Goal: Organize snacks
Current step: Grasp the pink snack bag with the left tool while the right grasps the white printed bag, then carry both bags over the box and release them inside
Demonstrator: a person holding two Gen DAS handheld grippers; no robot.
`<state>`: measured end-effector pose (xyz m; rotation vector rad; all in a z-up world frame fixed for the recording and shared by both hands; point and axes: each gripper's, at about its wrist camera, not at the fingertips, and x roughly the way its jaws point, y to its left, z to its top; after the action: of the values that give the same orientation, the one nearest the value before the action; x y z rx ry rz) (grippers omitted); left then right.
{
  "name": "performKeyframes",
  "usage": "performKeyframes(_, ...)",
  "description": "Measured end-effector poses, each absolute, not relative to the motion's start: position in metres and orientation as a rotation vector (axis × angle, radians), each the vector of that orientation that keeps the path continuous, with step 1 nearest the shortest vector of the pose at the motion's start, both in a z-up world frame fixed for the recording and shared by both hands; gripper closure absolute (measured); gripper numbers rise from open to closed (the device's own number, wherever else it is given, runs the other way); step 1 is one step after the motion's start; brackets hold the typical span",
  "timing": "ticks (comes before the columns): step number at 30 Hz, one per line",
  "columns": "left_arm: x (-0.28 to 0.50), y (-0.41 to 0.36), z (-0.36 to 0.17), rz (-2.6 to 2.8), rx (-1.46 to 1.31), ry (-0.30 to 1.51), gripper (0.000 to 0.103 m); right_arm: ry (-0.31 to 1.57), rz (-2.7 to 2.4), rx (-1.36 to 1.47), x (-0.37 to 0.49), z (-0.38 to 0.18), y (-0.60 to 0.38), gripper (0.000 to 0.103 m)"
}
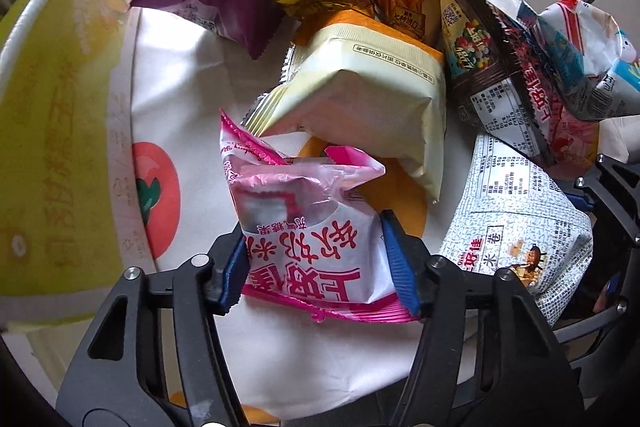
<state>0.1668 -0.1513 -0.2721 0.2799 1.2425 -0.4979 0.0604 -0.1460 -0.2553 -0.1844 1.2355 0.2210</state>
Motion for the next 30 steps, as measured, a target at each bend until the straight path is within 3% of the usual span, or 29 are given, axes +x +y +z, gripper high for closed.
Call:
performKeyframes(9,0.132,-0.143,-0.242,-0.438,0.253,1.2,0.049,1.208,0.254,-0.198,0.052,-0.242,-0.147,0.035)
performKeyframes(23,0.092,-0.105,-0.118,-0.297,0.144,0.996,0.049,1.075,0.319,-0.265,0.042,-0.171,-0.147,0.035)
performKeyframes(30,0.11,-0.061,-0.066,-0.223,0.072,0.903,0.049,0.99,0.362,-0.321,0.061,-0.129,-0.124,0.035)
